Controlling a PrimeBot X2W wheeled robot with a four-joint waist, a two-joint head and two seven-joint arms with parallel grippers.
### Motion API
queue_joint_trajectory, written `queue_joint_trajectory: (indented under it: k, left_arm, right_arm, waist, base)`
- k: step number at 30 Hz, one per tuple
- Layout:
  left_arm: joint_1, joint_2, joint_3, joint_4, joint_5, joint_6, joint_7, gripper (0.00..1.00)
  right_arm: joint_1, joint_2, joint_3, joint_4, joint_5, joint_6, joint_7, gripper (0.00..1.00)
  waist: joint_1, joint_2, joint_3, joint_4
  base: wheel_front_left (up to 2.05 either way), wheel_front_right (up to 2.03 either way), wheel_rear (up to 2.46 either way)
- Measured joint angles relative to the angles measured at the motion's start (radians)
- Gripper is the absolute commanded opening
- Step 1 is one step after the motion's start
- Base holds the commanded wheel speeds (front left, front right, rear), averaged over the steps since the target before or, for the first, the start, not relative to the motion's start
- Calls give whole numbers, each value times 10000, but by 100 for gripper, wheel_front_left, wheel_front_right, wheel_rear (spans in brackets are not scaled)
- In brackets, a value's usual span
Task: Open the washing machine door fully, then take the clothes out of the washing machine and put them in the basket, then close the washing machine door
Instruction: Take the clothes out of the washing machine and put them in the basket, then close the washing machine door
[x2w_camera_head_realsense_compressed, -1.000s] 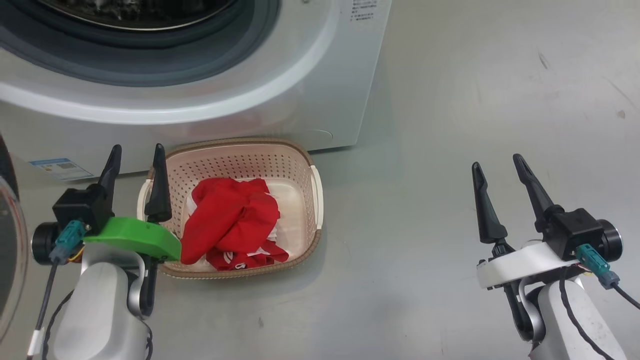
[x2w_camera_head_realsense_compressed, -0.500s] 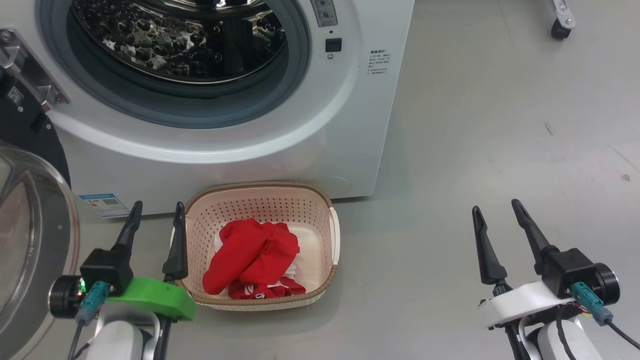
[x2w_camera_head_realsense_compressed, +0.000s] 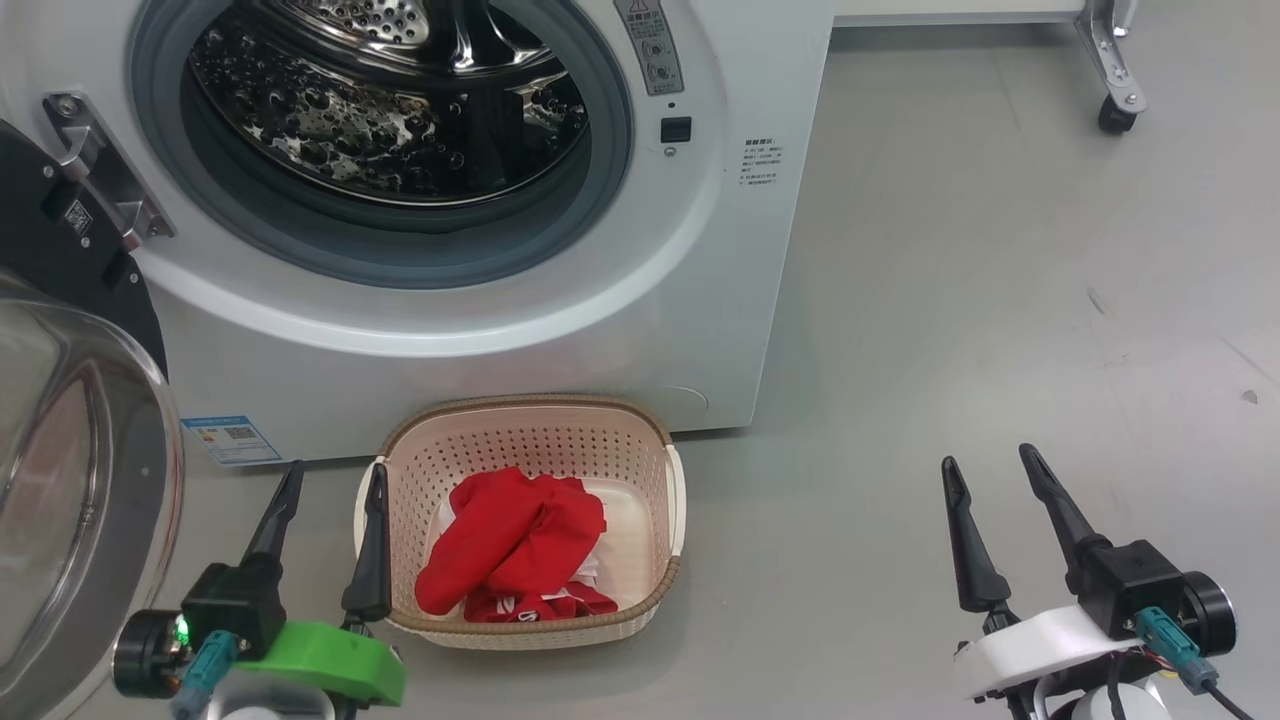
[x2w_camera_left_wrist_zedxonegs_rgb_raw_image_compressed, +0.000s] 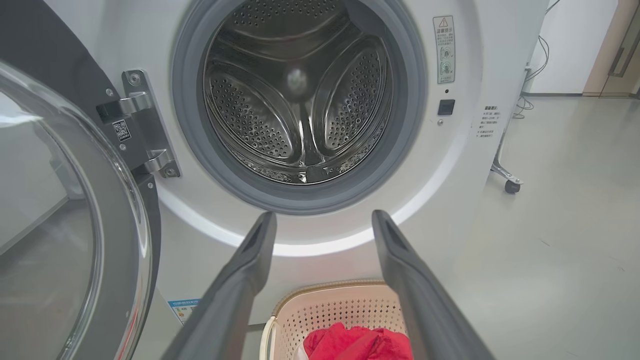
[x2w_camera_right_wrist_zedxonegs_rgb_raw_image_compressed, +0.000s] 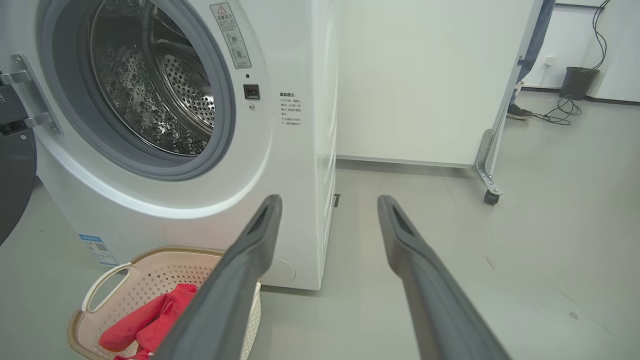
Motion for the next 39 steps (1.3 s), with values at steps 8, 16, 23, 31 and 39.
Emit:
queue_joint_trajectory:
  k: [8,16,23,31,39]
  left_arm:
    - [406,17,-42,-416,107,104,90,100]
    - [692,44,-86,-721,215,201,326,100]
    - [847,54,-109,-1009,301,288,491,100]
    - [937,58,-157,-1231,303,376,623,100]
    - [1052,79,-226,-1476,430,464,731,100]
  right_arm:
    - [275,13,-27,-125,2,-165,0,100]
    - [399,17,-31,-251,2,-173,33,100]
    - [438,15,-31,-337,2,-176,77,100]
    - [458,4,-31,-433,2,-176,134,100]
    - [594,4,-10,-548,2,-180,180,100]
  waist:
    - [0,0,-209,-85]
    - [0,0,-344,-108]
    - [0,0,-382,-136]
    - [0,0,-419,-153]
    - [0,0,-362,-156]
  base:
    - [0,0,0]
    - [0,0,0]
    - [0,0,0]
    - [0,0,0]
    - [-3,4,-1]
